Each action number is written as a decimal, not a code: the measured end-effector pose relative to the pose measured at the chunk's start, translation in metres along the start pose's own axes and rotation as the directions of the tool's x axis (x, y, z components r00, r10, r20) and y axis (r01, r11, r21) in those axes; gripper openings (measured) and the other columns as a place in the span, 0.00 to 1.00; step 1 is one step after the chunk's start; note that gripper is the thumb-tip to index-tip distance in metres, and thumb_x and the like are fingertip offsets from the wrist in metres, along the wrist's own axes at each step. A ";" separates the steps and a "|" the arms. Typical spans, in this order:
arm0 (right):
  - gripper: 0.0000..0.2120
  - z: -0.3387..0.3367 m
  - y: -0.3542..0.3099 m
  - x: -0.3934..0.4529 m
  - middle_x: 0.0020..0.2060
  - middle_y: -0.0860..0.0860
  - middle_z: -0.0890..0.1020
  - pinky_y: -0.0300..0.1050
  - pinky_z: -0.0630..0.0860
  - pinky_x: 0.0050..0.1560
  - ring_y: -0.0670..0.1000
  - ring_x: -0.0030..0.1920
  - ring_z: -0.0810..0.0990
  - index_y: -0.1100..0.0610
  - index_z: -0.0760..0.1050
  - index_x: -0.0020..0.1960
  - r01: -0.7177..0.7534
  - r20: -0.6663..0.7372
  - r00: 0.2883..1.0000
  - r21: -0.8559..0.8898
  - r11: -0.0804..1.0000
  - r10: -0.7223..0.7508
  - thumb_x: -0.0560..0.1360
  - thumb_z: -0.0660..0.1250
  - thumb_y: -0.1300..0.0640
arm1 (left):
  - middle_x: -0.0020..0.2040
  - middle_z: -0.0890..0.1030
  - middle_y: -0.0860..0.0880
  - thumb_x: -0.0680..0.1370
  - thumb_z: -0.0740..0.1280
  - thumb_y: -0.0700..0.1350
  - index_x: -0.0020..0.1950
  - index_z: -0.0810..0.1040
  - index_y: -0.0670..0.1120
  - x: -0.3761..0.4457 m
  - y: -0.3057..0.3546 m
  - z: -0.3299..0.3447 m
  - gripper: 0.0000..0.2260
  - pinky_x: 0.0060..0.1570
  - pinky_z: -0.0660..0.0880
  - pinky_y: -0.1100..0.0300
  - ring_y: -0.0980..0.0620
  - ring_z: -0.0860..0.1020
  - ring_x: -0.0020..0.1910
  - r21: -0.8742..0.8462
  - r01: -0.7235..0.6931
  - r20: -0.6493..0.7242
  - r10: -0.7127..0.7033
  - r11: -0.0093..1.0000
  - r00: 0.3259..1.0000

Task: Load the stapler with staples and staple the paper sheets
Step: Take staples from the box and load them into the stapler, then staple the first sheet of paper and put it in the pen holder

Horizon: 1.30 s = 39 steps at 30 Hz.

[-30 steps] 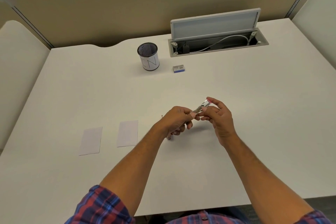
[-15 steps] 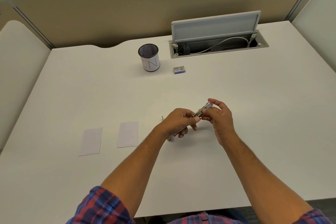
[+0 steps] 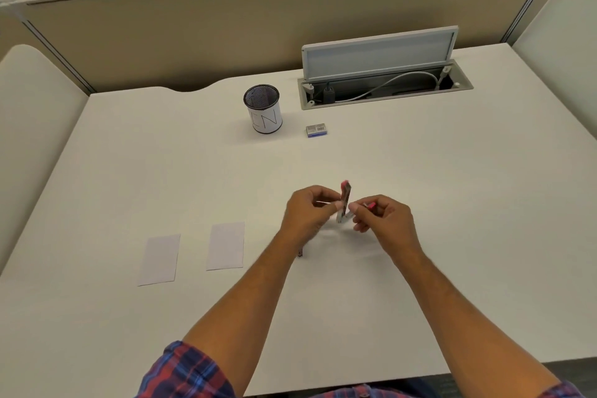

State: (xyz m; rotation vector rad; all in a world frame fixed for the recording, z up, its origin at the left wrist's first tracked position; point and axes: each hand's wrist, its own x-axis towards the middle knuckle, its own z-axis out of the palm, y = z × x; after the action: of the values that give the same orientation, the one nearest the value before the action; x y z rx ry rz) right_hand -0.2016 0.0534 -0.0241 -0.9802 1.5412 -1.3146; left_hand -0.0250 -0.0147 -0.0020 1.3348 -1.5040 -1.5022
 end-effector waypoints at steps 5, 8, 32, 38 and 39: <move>0.14 0.001 -0.009 -0.002 0.33 0.55 0.86 0.40 0.77 0.29 0.55 0.30 0.85 0.51 0.85 0.43 -0.032 -0.011 0.999 -0.014 0.999 0.032 0.69 0.79 0.42 | 0.52 0.85 0.56 0.70 0.80 0.48 0.54 0.78 0.54 -0.011 -0.004 0.018 0.17 0.53 0.81 0.60 0.60 0.84 0.51 0.127 -0.034 0.042 0.029 0.991 0.999; 0.11 -0.003 -0.010 -0.002 0.33 0.54 0.86 0.39 0.75 0.29 0.52 0.29 0.83 0.49 0.86 0.45 -0.014 0.029 0.999 -0.035 0.999 0.015 0.72 0.78 0.43 | 0.53 0.85 0.58 0.67 0.80 0.53 0.55 0.75 0.59 -0.014 -0.007 0.020 0.21 0.51 0.81 0.60 0.62 0.84 0.50 0.116 -0.011 0.046 0.006 0.993 0.999; 0.13 0.039 -0.007 0.006 0.37 0.45 0.86 0.41 0.81 0.42 0.45 0.40 0.85 0.51 0.84 0.37 -0.066 -0.005 0.998 -0.228 0.971 0.067 0.71 0.77 0.42 | 0.49 0.87 0.40 0.72 0.79 0.41 0.59 0.80 0.41 -0.030 -0.024 0.006 0.18 0.51 0.80 0.47 0.40 0.86 0.50 -0.238 0.209 0.116 -0.186 0.949 0.976; 0.17 0.047 -0.019 0.015 0.39 0.55 0.88 0.50 0.84 0.43 0.55 0.43 0.88 0.58 0.80 0.52 -0.155 0.047 0.987 -0.009 0.988 0.155 0.79 0.69 0.43 | 0.46 0.88 0.49 0.73 0.78 0.52 0.51 0.85 0.49 -0.025 -0.020 -0.040 0.11 0.47 0.79 0.61 0.53 0.86 0.48 -0.084 0.097 -0.057 -0.102 0.992 0.993; 0.18 0.050 -0.020 0.016 0.39 0.56 0.88 0.50 0.84 0.43 0.56 0.42 0.88 0.58 0.79 0.54 -0.154 0.063 0.986 0.004 0.988 0.153 0.80 0.69 0.42 | 0.45 0.87 0.51 0.74 0.77 0.52 0.49 0.85 0.50 -0.025 -0.023 -0.051 0.08 0.48 0.78 0.62 0.55 0.85 0.47 0.012 0.082 -0.151 -0.079 0.997 0.985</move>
State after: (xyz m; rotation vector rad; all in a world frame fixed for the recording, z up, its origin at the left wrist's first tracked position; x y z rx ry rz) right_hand -0.1582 0.0203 -0.0095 -0.8711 1.5304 -1.1713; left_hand 0.0349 -0.0052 -0.0107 1.5008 -1.3866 -1.4060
